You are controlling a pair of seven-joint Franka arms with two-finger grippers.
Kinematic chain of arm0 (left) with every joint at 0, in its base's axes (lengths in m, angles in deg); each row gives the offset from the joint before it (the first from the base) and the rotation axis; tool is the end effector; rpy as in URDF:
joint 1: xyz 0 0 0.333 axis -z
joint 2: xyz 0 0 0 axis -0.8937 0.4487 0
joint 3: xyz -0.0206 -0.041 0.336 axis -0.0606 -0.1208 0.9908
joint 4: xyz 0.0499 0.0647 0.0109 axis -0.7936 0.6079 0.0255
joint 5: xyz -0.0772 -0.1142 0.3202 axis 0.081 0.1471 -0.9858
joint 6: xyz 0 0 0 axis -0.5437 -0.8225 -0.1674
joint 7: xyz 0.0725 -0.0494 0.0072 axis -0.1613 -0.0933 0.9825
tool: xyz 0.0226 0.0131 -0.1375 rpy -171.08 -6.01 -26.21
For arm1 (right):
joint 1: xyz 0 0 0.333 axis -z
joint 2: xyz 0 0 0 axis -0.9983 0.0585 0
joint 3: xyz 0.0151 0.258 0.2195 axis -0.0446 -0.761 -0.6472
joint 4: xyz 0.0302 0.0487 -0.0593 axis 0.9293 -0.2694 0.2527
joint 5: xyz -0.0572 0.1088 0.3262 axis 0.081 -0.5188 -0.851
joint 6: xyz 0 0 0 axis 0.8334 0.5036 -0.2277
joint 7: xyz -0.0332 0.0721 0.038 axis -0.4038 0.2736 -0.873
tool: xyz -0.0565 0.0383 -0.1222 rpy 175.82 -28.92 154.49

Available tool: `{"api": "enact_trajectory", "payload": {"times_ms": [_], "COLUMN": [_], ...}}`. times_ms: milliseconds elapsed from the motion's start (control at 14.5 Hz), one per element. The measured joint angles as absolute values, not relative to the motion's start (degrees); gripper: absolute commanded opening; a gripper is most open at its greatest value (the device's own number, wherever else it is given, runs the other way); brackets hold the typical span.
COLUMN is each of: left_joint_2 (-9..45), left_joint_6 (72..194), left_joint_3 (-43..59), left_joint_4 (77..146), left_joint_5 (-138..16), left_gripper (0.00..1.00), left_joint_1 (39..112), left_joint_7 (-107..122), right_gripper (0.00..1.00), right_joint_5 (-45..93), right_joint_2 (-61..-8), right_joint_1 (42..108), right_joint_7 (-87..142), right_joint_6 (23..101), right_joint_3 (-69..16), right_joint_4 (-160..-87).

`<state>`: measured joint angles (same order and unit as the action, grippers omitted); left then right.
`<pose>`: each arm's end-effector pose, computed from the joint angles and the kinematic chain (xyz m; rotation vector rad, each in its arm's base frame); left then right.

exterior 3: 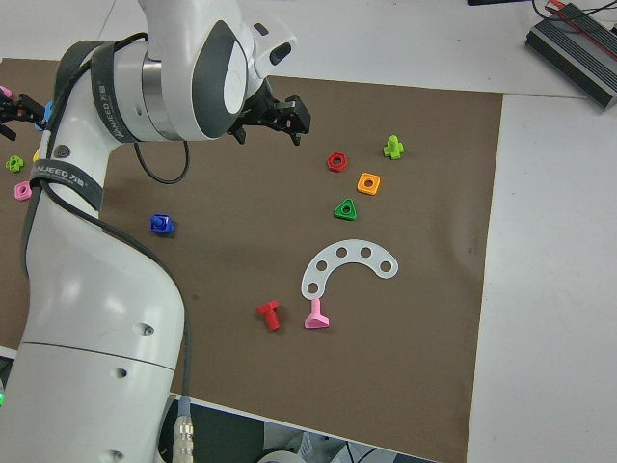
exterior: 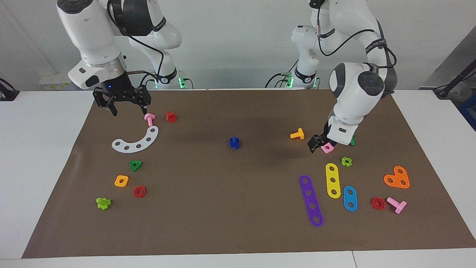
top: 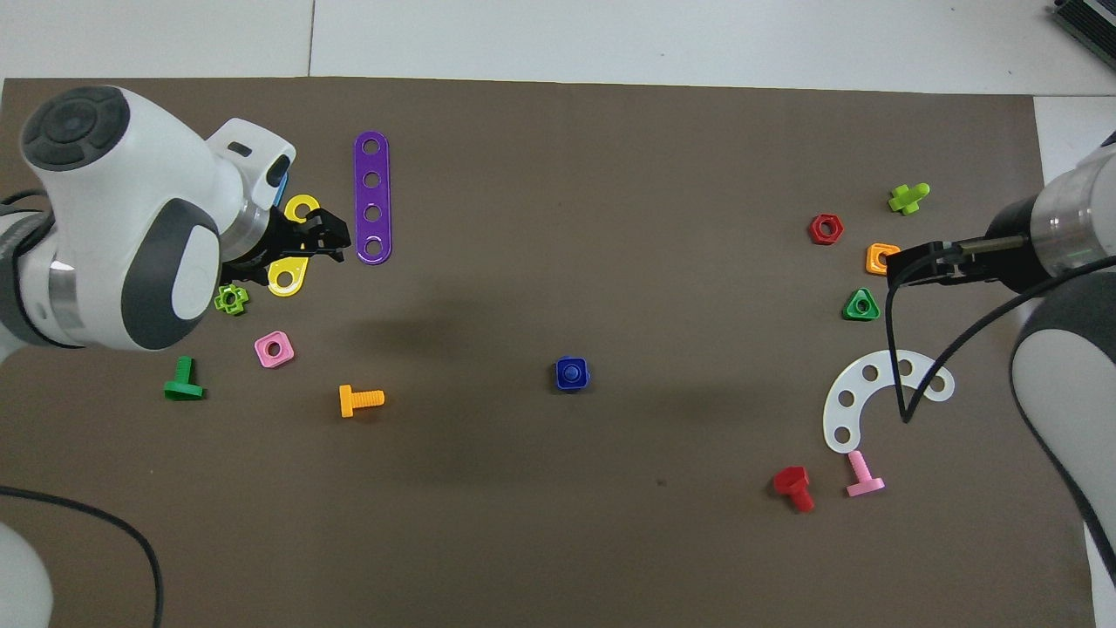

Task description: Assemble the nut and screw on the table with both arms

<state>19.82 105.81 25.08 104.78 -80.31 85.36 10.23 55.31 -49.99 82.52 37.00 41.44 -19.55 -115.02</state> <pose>0.5642 -0.0955 0.4378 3.0978 0.3382 -0.0965 0.5160 0.0371 0.5875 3.1273 0.0753 0.0481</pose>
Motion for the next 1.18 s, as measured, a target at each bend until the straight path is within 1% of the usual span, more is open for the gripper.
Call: {"api": "enact_trajectory", "payload": {"times_ms": [138,346,484,692,830,899,1038,1176], "left_joint_2": [17.5,14.0,11.6,6.9,4.0,3.2,3.0,3.0], "left_joint_6": [104.9,100.9,98.6,96.7,92.2,88.9,83.2,79.7], "left_joint_3": [25.2,25.2,25.2,25.1,24.5,24.2,23.7,23.1], "left_joint_4": [107.6,109.1,109.3,109.1,106.9,104.5,99.3,96.1], "left_joint_5": [-80.9,-83.5,-85.2,-86.8,-89.7,-90.5,-90.9,-90.9], "left_gripper": [1.0,1.0,1.0,1.0,1.0,1.0,1.0,1.0], "left_joint_1": [81.2,75.6,73.8,73.4,73.5,73.5,73.5,73.6], "left_joint_7": [4.3,-2.2,-4.0,-4.8,-5.0,-5.1,-5.2,-5.2], "right_gripper": [1.0,1.0,1.0,1.0,1.0,1.0,1.0,1.0], "right_joint_5": [54.5,54.4,54.4,54.5,54.6,54.6,54.6,54.6], "right_joint_2": [-50.0,-50.0,-50.0,-50.0,-50.0,-50.0,-50.0,-50.0], "right_joint_1": [82.5,82.5,82.5,82.5,82.5,82.5,82.5,82.5], "right_joint_7": [37.0,37.0,37.0,37.0,37.0,37.0,37.0,37.0], "right_joint_6": [41.4,41.4,41.4,41.4,41.6,41.7,41.7,41.7], "right_joint_3": [-19.6,-19.6,-19.6,-19.6,-19.6,-19.6,-19.6,-19.7], "right_joint_4": [-115.0,-115.0,-115.0,-114.7,-114.4,-114.1,-113.9,-113.9]}}
